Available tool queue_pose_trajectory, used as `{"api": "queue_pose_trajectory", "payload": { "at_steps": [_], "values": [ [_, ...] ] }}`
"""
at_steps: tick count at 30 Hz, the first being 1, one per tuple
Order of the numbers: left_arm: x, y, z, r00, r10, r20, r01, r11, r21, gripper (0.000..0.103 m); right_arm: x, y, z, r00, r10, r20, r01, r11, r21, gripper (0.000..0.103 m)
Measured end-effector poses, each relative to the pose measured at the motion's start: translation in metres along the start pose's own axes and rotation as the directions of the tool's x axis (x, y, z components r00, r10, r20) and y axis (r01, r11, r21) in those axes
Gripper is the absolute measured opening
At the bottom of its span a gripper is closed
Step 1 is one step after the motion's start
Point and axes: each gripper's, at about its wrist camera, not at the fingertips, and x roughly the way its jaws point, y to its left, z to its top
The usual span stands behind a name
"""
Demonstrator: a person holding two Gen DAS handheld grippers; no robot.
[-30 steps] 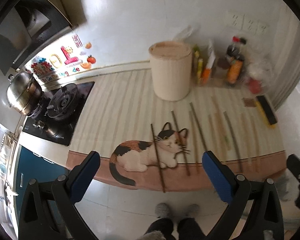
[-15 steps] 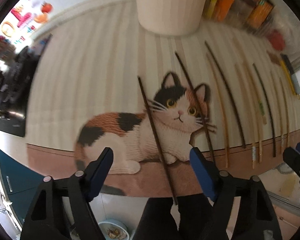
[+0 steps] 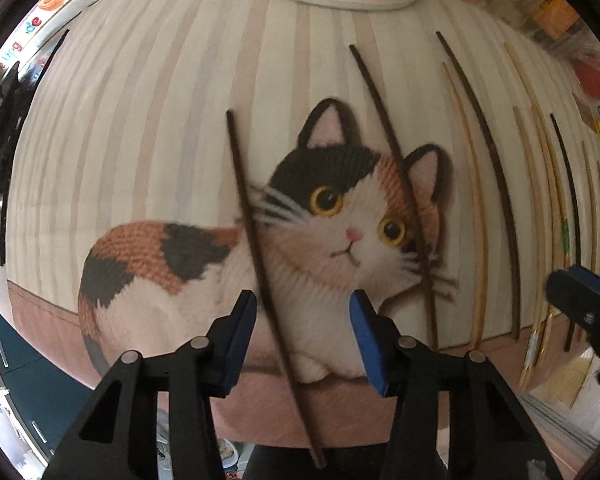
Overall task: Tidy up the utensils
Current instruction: 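Grasp a dark chopstick with the left tool while the right tool grasps another dark chopstick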
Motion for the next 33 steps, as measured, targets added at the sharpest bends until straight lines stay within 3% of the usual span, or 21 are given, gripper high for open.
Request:
{"api": "queue_pose_trajectory", "payload": {
  "at_steps": [3,5,8,15,23,30,33],
  "values": [
    [0.000,-0.004,0.013,1.000,-0.013,0.007,0.013,1.000,0.001,0.028,0.015,-0.002,0.018,0.999,0.015,-0.032,-0.015,1.000,-0.014,0.042],
    [0.001,-0.005,0.016,1.000,-0.017,0.011,0.017,1.000,0.000,0.004,0.023,0.001,0.031,0.999,0.022,-0.049,-0.023,0.999,-0.031,0.042],
    [-0.001,0.007,0.028,0.998,-0.057,0.000,0.057,0.998,-0.032,0.004,0.033,0.009,0.046,0.997,0.023,-0.069,-0.027,0.998,-0.056,0.042],
    [-0.004,0.044,0.055,0.997,-0.071,-0.004,0.071,0.995,-0.070,0.003,0.054,0.040,0.084,0.997,-0.005,-0.080,-0.006,0.990,-0.140,0.040],
    [-0.024,0.080,0.096,0.997,-0.072,-0.006,0.071,0.993,-0.091,0.003,0.067,0.051,0.101,0.995,0.007,-0.100,-0.023,0.986,-0.163,0.008],
    [-0.028,0.069,0.131,0.998,-0.063,-0.015,0.062,0.996,-0.058,0.004,0.067,0.032,0.100,0.985,0.067,-0.161,-0.081,0.993,-0.087,0.006],
    [-0.027,0.064,0.137,0.998,-0.054,-0.026,0.053,0.998,-0.042,0.004,0.070,0.036,0.109,0.980,0.057,-0.189,-0.073,0.994,-0.078,0.006]
  ]
}}
